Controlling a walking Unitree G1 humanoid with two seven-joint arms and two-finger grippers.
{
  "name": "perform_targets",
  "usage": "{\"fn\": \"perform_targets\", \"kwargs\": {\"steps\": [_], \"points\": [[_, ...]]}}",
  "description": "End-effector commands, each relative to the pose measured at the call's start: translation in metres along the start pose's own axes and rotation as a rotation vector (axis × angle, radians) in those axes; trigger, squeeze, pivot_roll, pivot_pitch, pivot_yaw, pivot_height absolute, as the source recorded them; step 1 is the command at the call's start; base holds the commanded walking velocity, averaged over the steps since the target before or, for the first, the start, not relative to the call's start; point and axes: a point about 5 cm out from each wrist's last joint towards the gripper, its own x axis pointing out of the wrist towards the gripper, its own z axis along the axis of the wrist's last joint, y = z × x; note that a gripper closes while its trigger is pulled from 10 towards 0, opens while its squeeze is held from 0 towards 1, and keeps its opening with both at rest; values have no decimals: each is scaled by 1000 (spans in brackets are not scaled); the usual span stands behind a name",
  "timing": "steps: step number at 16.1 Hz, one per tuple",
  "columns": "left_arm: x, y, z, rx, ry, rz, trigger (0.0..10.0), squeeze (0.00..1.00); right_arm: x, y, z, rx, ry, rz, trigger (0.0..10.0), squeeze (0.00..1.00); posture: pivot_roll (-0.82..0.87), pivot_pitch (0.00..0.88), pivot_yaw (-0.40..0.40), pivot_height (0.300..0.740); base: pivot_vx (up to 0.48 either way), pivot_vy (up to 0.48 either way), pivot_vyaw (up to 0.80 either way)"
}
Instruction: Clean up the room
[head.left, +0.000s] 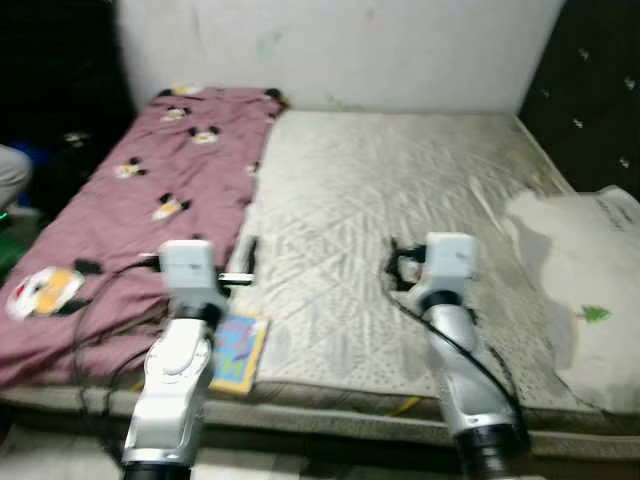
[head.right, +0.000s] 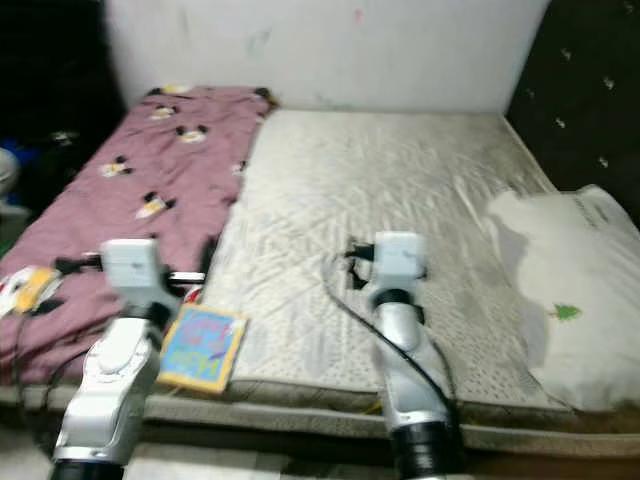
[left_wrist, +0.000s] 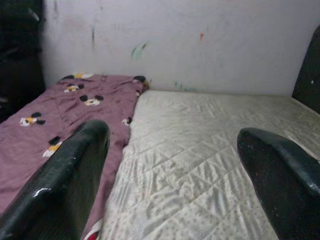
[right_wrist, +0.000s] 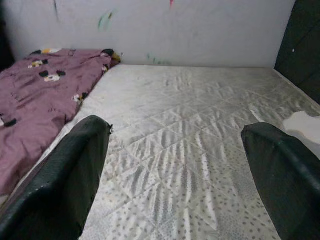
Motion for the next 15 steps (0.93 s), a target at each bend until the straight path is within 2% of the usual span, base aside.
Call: {"fn": "perform_targets", "kwargs": {"steps": [1,4,6,15], "points": [[1,-8,0,-8,2,-20,10000,0,0,-11,0,-11,0,-37,10000,0,30,0,45,740,0,0,0],[1,-8,0,-13,5,-17,10000,0,0,-11,0,-8,3,-40,10000,0,29,0,45,740,0,0,0],[1,-10,1,-22,-7,-32,10000,0,0,-11,-1,-8,6,-42,10000,0,28,0,47,740,0,124,-800],[1,-12,1,-30,0,-37,10000,0,1,-12,-1,-16,7,-41,10000,0,26,0,43,740,0,426,-747]]}}
